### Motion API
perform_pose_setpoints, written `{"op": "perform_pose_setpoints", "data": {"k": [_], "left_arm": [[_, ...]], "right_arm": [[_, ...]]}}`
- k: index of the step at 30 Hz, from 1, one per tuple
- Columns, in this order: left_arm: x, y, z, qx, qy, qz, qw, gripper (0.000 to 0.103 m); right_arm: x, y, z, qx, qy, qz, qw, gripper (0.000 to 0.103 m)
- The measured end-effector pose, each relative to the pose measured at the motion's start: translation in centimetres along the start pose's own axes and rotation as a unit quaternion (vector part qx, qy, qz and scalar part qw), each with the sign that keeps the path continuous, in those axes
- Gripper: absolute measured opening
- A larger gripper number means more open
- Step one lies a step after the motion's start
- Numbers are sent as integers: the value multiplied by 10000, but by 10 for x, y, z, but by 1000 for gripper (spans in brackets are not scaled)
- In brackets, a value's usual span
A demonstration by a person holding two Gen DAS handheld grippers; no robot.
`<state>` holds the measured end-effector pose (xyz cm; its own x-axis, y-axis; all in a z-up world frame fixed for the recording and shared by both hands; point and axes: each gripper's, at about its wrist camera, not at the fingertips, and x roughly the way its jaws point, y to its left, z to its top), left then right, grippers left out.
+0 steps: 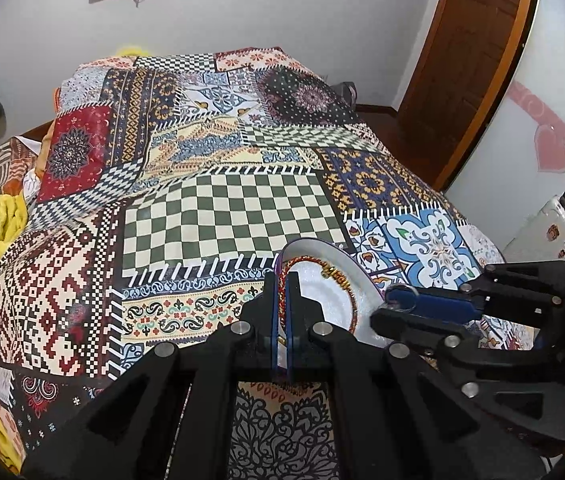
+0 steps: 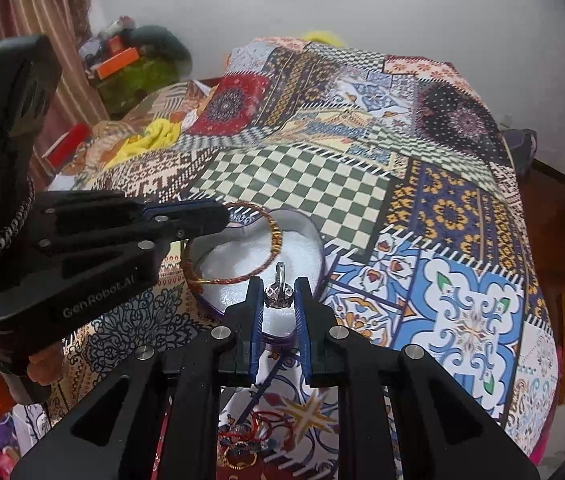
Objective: Organize jewelry
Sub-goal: 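Open the left tool to drop the bracelet while the right tool releases the earring into the tin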
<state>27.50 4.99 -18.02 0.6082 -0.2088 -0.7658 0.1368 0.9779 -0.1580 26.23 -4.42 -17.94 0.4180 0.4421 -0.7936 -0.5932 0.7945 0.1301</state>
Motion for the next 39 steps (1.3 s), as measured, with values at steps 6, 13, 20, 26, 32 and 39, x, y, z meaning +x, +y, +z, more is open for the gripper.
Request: {"op": "perform_pose_setpoints", "data": {"k": [6,13,20,26,32,39], "left_arm": [[5,1,0,-36,118,-56,9999,1],[4,-2,-3,44,110,16,9999,1],[-1,-1,-4,21,85,107,9999,3],[-14,-4,-3,74,7,122,9999,5],[-30,-10,-4,151,-61,155,9997,7],[-55,-19,-10,212,-192,208,9994,22]], "right_arm": [[12,0,0,32,193,54,9998,14],[15,3,0,-21,215,68,9997,14],[13,3,0,-71,255,50,9996,14],[0,5,1,-85,123,-13,9999,20],[-19,6,2,-71,-46,-146,9999,21],[-48,8,-3,-49,-305,-324,9990,33]]}}
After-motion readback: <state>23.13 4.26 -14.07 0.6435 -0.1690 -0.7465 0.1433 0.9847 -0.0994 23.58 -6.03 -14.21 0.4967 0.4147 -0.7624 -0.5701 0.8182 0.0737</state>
